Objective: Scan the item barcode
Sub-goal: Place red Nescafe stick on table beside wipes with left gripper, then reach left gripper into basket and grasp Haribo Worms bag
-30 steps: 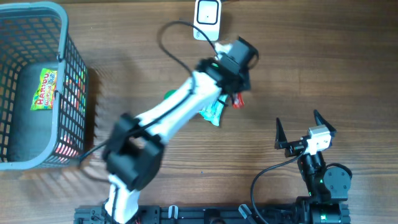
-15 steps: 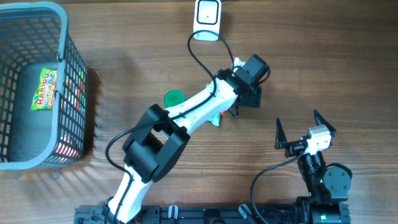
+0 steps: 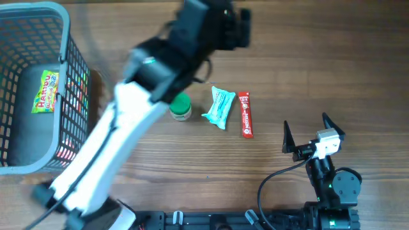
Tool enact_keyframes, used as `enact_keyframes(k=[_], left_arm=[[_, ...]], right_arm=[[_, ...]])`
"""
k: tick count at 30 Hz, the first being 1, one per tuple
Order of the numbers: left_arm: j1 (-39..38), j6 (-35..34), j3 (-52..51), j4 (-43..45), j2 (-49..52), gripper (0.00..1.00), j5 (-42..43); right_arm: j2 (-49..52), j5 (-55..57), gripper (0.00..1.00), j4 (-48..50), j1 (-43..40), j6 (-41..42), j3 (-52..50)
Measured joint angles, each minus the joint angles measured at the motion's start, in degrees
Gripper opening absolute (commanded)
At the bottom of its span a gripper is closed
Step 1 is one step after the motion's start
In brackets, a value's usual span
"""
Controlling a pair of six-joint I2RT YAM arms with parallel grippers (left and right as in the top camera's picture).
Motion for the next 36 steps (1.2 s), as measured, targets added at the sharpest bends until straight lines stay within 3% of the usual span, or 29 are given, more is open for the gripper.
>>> enact_keyframes(k=[5,10,15,20,29,36], left_arm=[[9.25,-1.05,0.04,-5.09,-5.86,1.00,-5.97],[30.67,-11.32,0.02,-15.17,-9.70,1.00,-7.85],[52.50,-22.34,-0.66,-22.05,-9.88,1.00,-0.33],[65.44,-27.19,-5.11,-23.71,-7.96,1.00,7.15],[66.79,-29.42,-14.75,-19.65,6.86,1.00,8.50],[66.75,-31.52,-15.54,-16.13,18.45,1.00,8.55]], right_arm=[[0.00,0.00,1.00,0.00,0.00,0.00,0.00],[0.00,0.00,1.00,0.00,0.00,0.00,0.00],[0.00,0.00,1.00,0.00,0.00,0.00,0.00],[0.00,0.00,1.00,0.00,0.00,0.00,0.00],[0.00,0.00,1.00,0.00,0.00,0.00,0.00],[0.00,0.00,1.00,0.00,0.00,0.00,0.00]])
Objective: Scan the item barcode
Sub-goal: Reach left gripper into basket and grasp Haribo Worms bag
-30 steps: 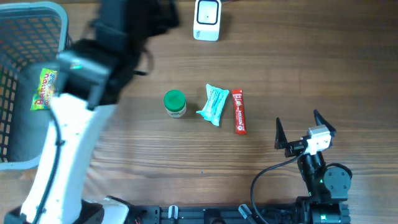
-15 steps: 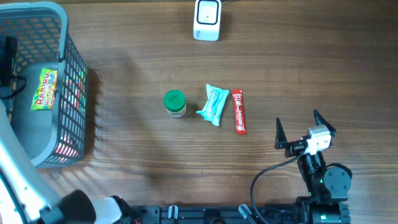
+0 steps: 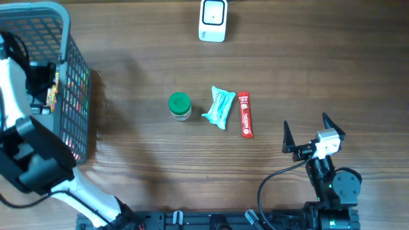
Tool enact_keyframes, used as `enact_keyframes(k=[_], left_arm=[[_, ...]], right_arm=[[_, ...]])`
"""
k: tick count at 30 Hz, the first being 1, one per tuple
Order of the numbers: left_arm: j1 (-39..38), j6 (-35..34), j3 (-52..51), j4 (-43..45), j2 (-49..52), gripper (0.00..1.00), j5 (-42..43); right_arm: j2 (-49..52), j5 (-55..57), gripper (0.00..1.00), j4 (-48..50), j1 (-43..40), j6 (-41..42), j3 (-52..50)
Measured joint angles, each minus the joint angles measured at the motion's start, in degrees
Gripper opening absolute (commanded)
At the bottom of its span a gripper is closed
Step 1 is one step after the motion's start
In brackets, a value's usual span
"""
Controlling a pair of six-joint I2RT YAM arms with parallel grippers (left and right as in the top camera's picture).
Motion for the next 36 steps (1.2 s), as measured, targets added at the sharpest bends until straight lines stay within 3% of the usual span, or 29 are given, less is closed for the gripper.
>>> enact_keyframes(k=[12,15,17,18,21,23,32,36], left_arm=[[-1.33,-0.39,-0.04,4.96,8.63,1.00,0.42],[-1.62,-0.42,-0.04,5.40,10.60,0.95,0.52],[-1.73,-0.46,0.04,5.60,10.99,0.81,0.68],[-1.73,-0.72,0.07,5.64,10.99,0.69,0.79],[-1.73,0.07,0.17,5.46,11.04,0.16,0.81],[-1.70,0.90,0.72,4.70,11.04,0.04,0.85],[0.33,2.86,11.96,-7.85,9.84,0.04,1.03],[2.01,2.91,20.90,-13.11,4.11,0.04,0.98]], right_arm=[[0.00,0.00,1.00,0.00,0.00,0.00,0.00],[0.00,0.00,1.00,0.00,0.00,0.00,0.00],[0.00,0.00,1.00,0.00,0.00,0.00,0.00],[0.00,0.00,1.00,0.00,0.00,0.00,0.00],[0.00,0.00,1.00,0.00,0.00,0.00,0.00],[0.00,0.00,1.00,0.00,0.00,0.00,0.00],[0.00,0.00,1.00,0.00,0.00,0.00,0.00],[0.00,0.00,1.00,0.00,0.00,0.00,0.00]])
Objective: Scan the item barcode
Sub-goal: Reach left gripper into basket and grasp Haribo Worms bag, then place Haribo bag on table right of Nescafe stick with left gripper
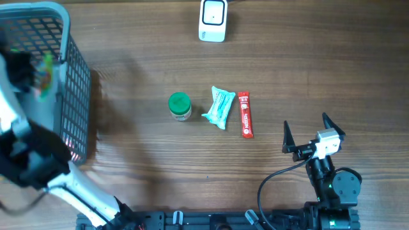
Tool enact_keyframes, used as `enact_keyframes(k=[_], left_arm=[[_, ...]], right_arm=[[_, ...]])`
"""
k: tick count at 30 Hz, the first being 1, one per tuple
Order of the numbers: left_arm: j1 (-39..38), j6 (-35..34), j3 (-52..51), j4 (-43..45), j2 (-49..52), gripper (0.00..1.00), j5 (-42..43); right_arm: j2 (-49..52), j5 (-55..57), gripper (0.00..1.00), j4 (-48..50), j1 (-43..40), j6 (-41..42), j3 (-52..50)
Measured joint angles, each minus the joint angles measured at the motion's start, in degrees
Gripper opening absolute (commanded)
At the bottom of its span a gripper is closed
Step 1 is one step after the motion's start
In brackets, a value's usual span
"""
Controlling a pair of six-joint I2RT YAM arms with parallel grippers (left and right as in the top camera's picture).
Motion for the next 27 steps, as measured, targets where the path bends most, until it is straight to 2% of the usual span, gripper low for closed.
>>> enact_keyframes(k=[4,7,12,17,21,27], left_arm=[[0.04,0.00,5.81,-2.93,-11.34,0.04,1.62],[-3.04,0.02,7.02,-3.37,-19.45,0.04,3.80],[-18.10,0.00,7.98,-3.76,-25.18,0.04,6.14],[-35.50,0.00,7.78,-2.60,-20.61,0.04,5.38],[-50.27,0.02,7.58,2.10,-13.66,0.04,1.92],[-65.16,0.46,7.54,11.17,-2.16,0.04,0.61]], right_arm=[[0.00,0.00,1.00,0.00,0.00,0.00,0.00],[0.00,0.00,1.00,0.00,0.00,0.00,0.00],[0.00,0.00,1.00,0.00,0.00,0.00,0.00],[0.00,0.00,1.00,-0.02,0.00,0.00,0.00],[0.00,0.00,1.00,0.00,0.00,0.00,0.00],[0.00,0.00,1.00,0.00,0.00,0.00,0.00]])
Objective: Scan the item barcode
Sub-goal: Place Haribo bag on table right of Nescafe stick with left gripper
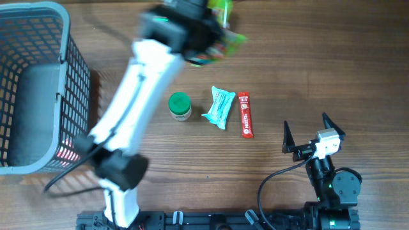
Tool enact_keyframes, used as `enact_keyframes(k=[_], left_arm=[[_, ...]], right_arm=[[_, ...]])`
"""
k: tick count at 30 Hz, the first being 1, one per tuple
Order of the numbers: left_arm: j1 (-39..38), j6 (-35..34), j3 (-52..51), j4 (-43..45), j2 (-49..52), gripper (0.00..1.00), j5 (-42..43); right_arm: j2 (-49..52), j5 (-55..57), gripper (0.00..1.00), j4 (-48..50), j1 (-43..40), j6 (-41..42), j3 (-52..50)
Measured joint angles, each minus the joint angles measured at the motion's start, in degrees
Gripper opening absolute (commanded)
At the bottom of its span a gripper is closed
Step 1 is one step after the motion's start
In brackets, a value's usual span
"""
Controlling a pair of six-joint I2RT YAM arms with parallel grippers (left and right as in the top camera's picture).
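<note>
My left arm reaches from the front edge to the far middle of the table, blurred by motion. Its gripper (209,33) is shut on a colourful candy bag (231,38), yellow and green, which sticks out to the right. No scanner shows; the arm and bag cover that far spot. My right gripper (312,135) rests open near the front right, holding nothing.
A grey wire basket (64,76) stands at the far left with nothing in it. In the middle lie a green-capped jar (179,106), a teal packet (219,107) and a red stick pack (245,115), just below the left arm.
The left gripper was inside the basket with the candy bag. Now it holds the bag at the far middle, over where the white scanner stood. The basket is empty. The right arm is unchanged.
At first the left arm was over the far middle and the candy bag lay in the basket. Then the gripper was down in the basket at the bag, then shut on it there. Now the bag is out and over the scanner's place.
</note>
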Motion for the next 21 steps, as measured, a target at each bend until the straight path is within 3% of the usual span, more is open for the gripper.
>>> enact_keyframes(k=[5,14,19,20,21], left_arm=[[-7.13,1.51,0.00,7.58,10.38,0.04,0.04],[-12.96,2.14,-0.02,17.46,23.85,0.05,2.84],[-14.71,2.38,-0.17,18.67,27.34,0.16,3.96],[-14.84,2.38,-0.22,18.62,27.47,0.19,4.00],[-14.93,2.38,-0.24,18.62,27.54,0.29,4.13]], right_arm=[[0.00,0.00,1.00,0.00,0.00,0.00,0.00],[0.02,0.00,1.00,0.00,0.00,0.00,0.00],[0.02,0.00,1.00,0.00,0.00,0.00,0.00],[0.02,0.00,1.00,0.00,0.00,0.00,0.00],[0.02,0.00,1.00,0.00,0.00,0.00,0.00]])
